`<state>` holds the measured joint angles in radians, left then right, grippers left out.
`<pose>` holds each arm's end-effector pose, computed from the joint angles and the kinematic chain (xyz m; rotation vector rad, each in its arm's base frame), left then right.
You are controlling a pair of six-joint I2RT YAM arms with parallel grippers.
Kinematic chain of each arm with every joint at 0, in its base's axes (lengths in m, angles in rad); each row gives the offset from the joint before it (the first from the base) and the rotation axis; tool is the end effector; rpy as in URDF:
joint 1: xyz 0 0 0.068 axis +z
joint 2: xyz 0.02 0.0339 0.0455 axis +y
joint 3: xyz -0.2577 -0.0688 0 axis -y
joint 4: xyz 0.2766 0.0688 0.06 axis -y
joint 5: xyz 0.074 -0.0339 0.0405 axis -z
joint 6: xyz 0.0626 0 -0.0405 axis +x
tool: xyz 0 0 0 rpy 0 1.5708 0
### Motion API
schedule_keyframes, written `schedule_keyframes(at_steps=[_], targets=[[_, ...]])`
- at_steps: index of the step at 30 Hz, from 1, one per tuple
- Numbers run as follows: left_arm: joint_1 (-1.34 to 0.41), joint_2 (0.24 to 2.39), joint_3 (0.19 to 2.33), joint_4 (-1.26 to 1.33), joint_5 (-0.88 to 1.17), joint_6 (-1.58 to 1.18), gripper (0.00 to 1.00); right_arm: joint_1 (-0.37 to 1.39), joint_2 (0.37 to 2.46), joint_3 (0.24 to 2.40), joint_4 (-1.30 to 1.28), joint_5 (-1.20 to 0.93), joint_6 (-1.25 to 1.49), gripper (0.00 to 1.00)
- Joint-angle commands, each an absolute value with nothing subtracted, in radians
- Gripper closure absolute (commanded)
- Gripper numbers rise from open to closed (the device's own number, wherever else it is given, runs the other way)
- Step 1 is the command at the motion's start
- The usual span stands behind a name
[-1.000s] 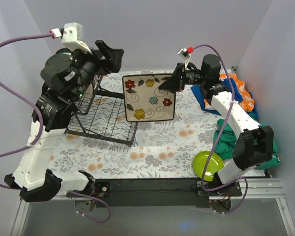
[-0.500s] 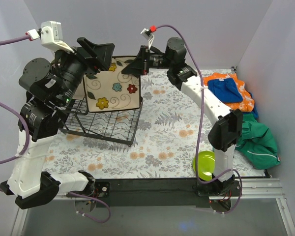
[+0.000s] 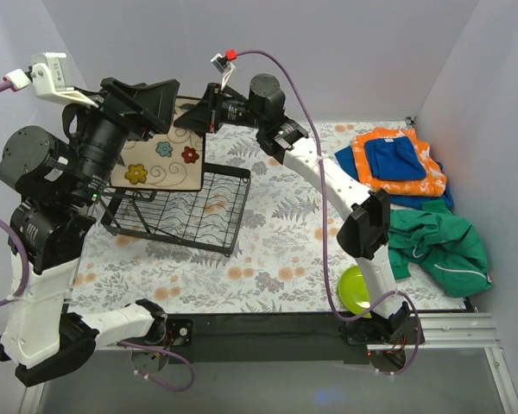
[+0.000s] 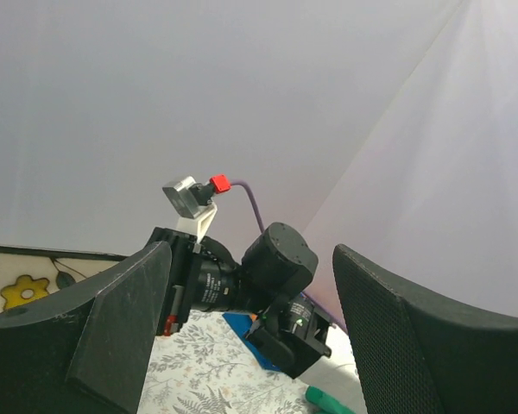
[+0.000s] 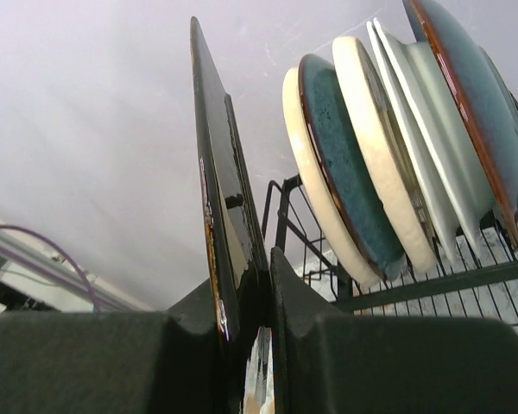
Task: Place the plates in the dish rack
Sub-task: Insert the plate into the dish rack
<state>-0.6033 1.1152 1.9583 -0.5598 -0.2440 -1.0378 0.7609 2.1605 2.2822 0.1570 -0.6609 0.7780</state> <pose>0.1528 -0.0869 0.6290 -0.5192 1.3028 -1.2336 0.3713 0.4066 0.4548 -0.6411 1.4417 1.6791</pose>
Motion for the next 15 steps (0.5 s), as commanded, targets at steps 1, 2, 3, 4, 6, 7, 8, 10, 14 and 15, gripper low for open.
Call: schedule_keyframes(at_steps=[1, 2, 3, 4, 6, 7, 8, 10, 14, 15], targets=[[-0.598, 1.103, 1.945, -0.554, -0.255, -1.045, 0.26, 0.798, 2.141, 2.419, 0.339, -0.506, 0.819, 0.99], [-0.598, 1.101, 1.944, -0.554, -0.255, -1.046, 0.26, 0.802, 2.155, 2.427, 0.342, -0.480, 0.816, 0.99], [-0.598, 1.097, 1.934, -0.551, -0.253, -1.046, 0.26, 0.810, 2.160, 2.433, 0.348, -0.466, 0.804, 0.99], [-0.598, 1.095, 1.930, -0.549, -0.253, -1.048, 0.26, 0.814, 2.164, 2.445, 0.356, -0.454, 0.801, 0.99], [-0.598, 1.088, 1.910, -0.534, -0.253, -1.049, 0.26, 0.830, 2.178, 2.457, 0.370, -0.405, 0.776, 0.99], [-0.598, 1.080, 1.904, -0.526, -0.252, -1.049, 0.26, 0.834, 2.183, 2.460, 0.379, -0.376, 0.772, 0.99], [-0.598, 1.077, 1.896, -0.520, -0.253, -1.049, 0.26, 0.839, 2.189, 2.464, 0.397, -0.365, 0.766, 0.99], [-0.598, 1.072, 1.888, -0.500, -0.255, -1.049, 0.26, 0.857, 2.197, 2.470, 0.405, -0.324, 0.747, 0.99], [-0.598, 1.072, 1.893, -0.492, -0.245, -1.048, 0.26, 0.876, 2.223, 2.490, 0.442, -0.253, 0.713, 0.99], [-0.598, 1.071, 1.891, -0.491, -0.245, -1.049, 0.26, 0.880, 2.227, 2.496, 0.460, -0.241, 0.706, 0.99]])
